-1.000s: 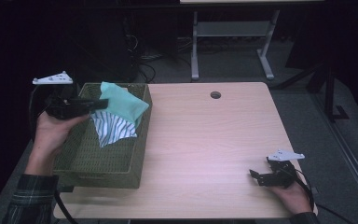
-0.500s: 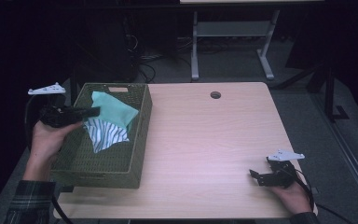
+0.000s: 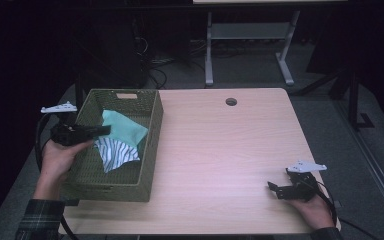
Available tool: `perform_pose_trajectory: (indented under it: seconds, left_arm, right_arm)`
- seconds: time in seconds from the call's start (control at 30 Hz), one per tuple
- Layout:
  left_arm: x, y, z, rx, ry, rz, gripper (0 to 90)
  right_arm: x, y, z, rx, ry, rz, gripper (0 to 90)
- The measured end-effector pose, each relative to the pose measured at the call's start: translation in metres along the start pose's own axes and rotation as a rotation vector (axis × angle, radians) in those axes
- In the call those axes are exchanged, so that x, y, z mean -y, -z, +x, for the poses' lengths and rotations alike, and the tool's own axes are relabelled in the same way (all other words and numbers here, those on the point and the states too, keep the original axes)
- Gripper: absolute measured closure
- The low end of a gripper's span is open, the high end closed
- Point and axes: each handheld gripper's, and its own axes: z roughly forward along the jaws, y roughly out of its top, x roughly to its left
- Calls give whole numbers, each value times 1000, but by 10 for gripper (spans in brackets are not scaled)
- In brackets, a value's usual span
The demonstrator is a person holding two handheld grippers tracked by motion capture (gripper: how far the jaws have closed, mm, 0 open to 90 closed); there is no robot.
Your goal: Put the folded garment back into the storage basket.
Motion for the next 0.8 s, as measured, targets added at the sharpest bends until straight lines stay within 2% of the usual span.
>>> perform_pose_trajectory:
  seconds: [0.6,0.7,0.8]
  left_arm:
    - [24,-33,25,10,59,108,837]
    - [26,-38,29,-7,63,134,837]
    - [28,-41,33,-55,52,159,835]
  right_arm:
    - [0,0,0,0,-1,1,103]
    - [0,0,0,0,-1,0,103]
    - [0,0,0,0,0,1,103]
